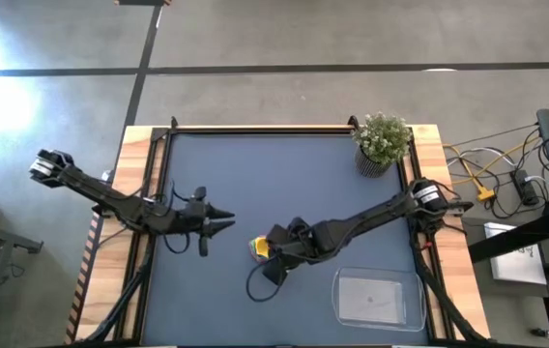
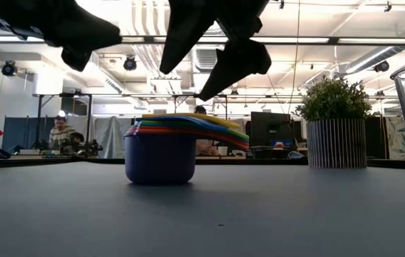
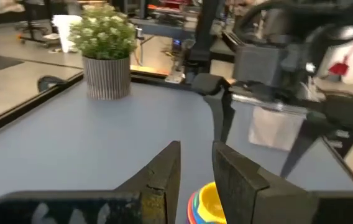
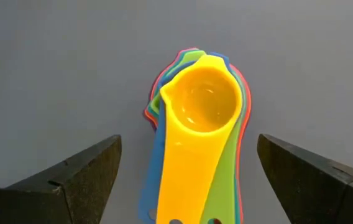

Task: Nest measuring cups in basket
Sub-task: Put the stacked measuring cups into the transparent bin

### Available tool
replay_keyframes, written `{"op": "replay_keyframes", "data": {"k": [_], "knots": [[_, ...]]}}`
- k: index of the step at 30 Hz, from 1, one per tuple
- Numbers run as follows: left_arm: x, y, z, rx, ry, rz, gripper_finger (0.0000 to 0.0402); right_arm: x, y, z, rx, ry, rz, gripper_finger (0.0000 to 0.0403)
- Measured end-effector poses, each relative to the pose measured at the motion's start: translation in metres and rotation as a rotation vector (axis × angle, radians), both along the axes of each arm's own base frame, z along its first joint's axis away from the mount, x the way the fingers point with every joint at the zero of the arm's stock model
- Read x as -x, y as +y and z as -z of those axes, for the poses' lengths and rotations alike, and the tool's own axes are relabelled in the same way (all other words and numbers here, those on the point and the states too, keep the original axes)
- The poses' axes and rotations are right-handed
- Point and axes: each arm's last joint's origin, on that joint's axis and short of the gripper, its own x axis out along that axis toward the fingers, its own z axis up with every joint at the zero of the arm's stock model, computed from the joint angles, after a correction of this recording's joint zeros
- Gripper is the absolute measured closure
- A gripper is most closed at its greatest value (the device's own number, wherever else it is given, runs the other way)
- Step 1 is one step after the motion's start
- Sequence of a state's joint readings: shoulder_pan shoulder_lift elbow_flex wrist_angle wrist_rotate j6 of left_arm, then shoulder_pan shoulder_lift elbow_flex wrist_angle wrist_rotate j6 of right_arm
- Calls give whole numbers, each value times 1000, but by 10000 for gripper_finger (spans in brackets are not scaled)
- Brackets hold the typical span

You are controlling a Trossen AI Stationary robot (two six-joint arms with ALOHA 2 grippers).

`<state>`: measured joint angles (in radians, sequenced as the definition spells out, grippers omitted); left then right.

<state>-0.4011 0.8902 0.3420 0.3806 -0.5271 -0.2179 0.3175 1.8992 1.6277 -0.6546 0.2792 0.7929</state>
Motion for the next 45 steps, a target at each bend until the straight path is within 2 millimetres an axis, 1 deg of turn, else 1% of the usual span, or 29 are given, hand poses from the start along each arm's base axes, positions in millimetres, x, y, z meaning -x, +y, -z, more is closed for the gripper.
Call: {"op": "replay_keyframes", "data": {"k": [5, 7, 12, 17, 21, 25, 32, 35, 38, 40, 42, 45], "knots": [[0, 0, -4, -15, -4, 15, 327, 0, 4, 2, 25, -10, -34, 39], [-1, -1, -7, -14, -13, 16, 327, -3, 7, 6, 32, -22, -41, 39], [-2, -1, -9, -16, -14, 17, 327, -10, 13, 33, 58, 46, -66, 39], [-2, -2, -9, -5, 1, 40, 327, -11, 11, 41, 84, 113, -87, 39], [-2, -2, -9, 9, 0, 50, 327, -11, 10, 34, 107, 110, -74, 39], [-2, -3, -9, 12, 0, 64, 327, -9, 9, 26, 135, 142, -66, 39], [-2, -4, -9, 36, 2, 102, 327, -7, 8, 28, 157, 174, -64, 39], [-4, -6, -7, 48, 16, 161, 327, -7, 8, 28, 158, 173, -65, 39], [-9, -11, 2, 43, 69, 243, 327, -6, 8, 27, 162, 181, -69, 39], [-15, -14, 11, 25, 108, 254, 327, -6, 9, 21, 191, 183, -67, 39], [-21, -17, 18, 4, 129, 254, 327, -2, 14, 10, 255, 176, -54, 39], [-31, -19, 23, -34, 94, 257, 327, 10, 25, -7, 343, 158, -30, 39]]}}
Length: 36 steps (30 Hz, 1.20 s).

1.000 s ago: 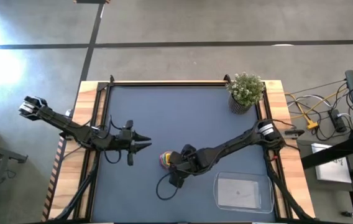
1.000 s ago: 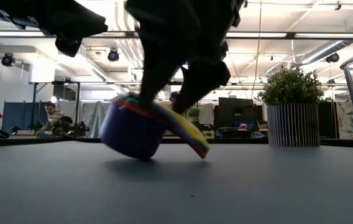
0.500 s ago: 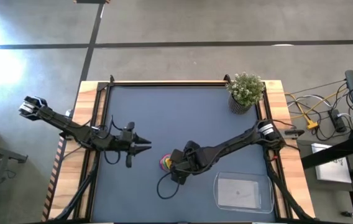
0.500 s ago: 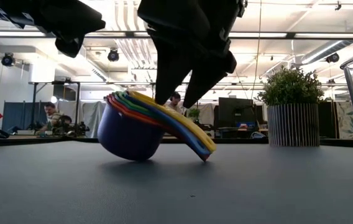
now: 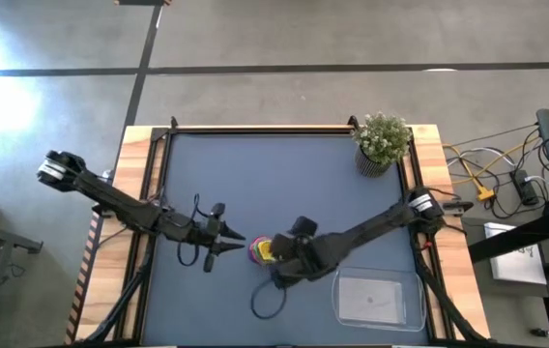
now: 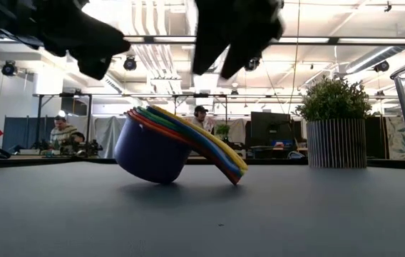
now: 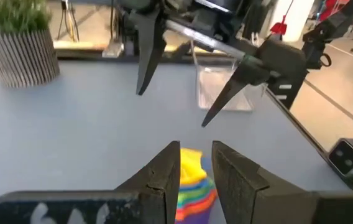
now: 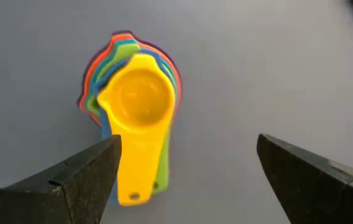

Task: Nest measuring cups in basket
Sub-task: Put the stacked measuring cups into the transparent bin

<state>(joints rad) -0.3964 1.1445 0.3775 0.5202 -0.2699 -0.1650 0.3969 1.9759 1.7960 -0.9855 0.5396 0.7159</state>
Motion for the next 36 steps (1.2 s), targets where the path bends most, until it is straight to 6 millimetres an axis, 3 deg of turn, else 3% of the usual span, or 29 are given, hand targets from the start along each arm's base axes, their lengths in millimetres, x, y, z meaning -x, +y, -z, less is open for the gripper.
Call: {"op": "replay_keyframes", "data": {"k": [5, 10, 14, 18, 22, 28, 36], "knots": [[-13, -2, 7, -25, -63, -3, 327, 15, 14, -2, 90, 4, 20, 39], [-32, -6, 21, -83, -8, 11, 327, 21, 21, 3, 135, -18, 36, 39], [-49, -13, 34, -129, 29, 28, 327, 27, 36, 2, 233, -116, 42, 39], [-60, -13, 40, -137, -1, 18, 327, 34, 47, 1, 225, -162, 51, 39], [-58, -3, 51, -123, 26, -3, 327, 32, 56, 8, 183, -191, 9, 39], [-51, 6, 62, -44, 25, 7, 327, 21, 68, 21, 32, -266, -191, 39], [-41, 9, 70, -20, 55, -1, 327, 22, 41, 15, 26, -295, -164, 39]]}}
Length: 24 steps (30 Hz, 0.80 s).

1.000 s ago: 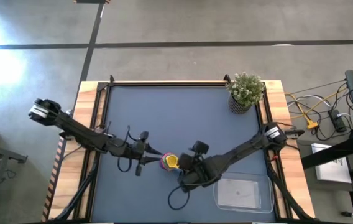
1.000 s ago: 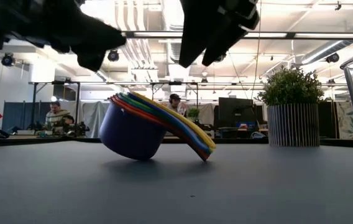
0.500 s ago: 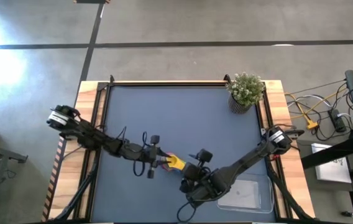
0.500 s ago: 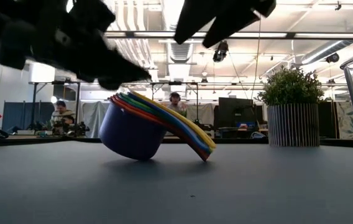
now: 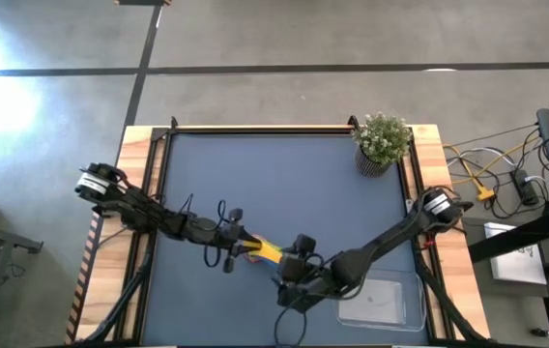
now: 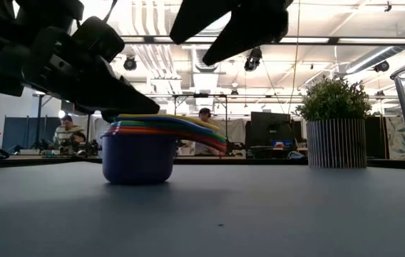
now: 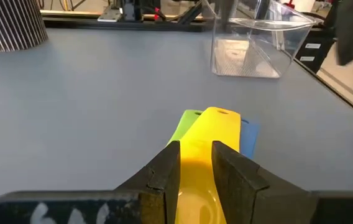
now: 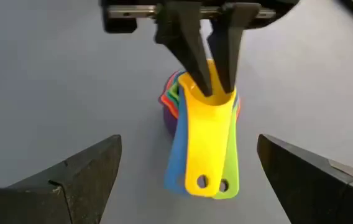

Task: Nest measuring cups in basket
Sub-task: Put the stacked measuring cups into the transparent bin

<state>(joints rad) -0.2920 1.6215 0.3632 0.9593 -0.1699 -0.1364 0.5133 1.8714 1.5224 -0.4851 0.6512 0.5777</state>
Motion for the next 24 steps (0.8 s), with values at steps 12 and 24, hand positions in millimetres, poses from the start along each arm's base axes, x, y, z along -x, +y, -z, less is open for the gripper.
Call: {"op": "replay_keyframes", "data": {"k": [12, 24], "knots": [[6, 2, -5, 6, -23, -5, 327, -33, -64, 15, -282, 114, -8, 39], [8, 8, -4, 4, -23, -25, 327, -32, -67, 19, -223, 165, -47, 39]]}}
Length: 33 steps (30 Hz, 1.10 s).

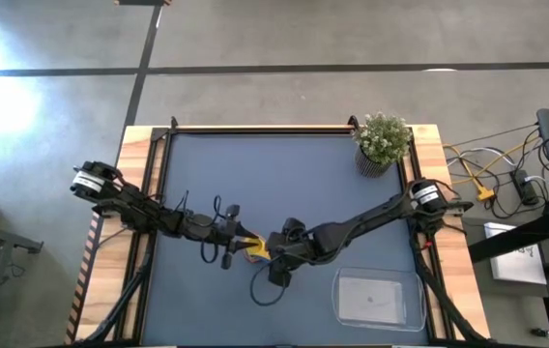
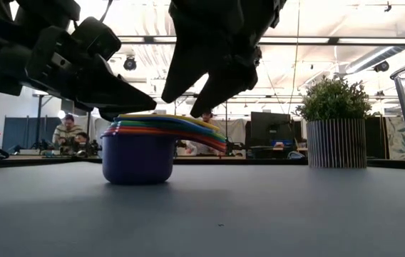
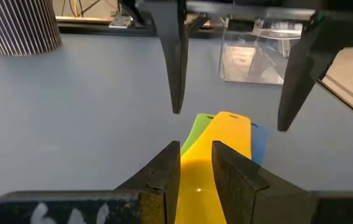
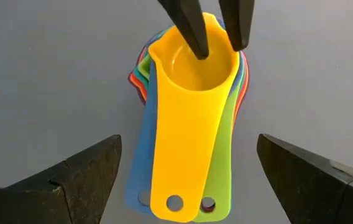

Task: Nest measuring cups in basket
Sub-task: Put the stacked measuring cups into the transparent bin

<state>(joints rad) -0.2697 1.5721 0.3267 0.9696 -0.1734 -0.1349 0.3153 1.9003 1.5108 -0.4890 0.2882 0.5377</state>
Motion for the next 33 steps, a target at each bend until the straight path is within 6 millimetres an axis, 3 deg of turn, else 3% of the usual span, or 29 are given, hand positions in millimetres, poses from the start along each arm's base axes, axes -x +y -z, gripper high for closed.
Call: {"op": "replay_keyframes", "data": {"k": [11, 33], "knots": [[-1, 5, -1, 0, -8, -18, 327, -7, 0, 6, 3, -3, -1, 39], [-1, 5, 0, -1, -2, -17, 327, -10, -15, 41, -11, 171, -12, 39]]}}
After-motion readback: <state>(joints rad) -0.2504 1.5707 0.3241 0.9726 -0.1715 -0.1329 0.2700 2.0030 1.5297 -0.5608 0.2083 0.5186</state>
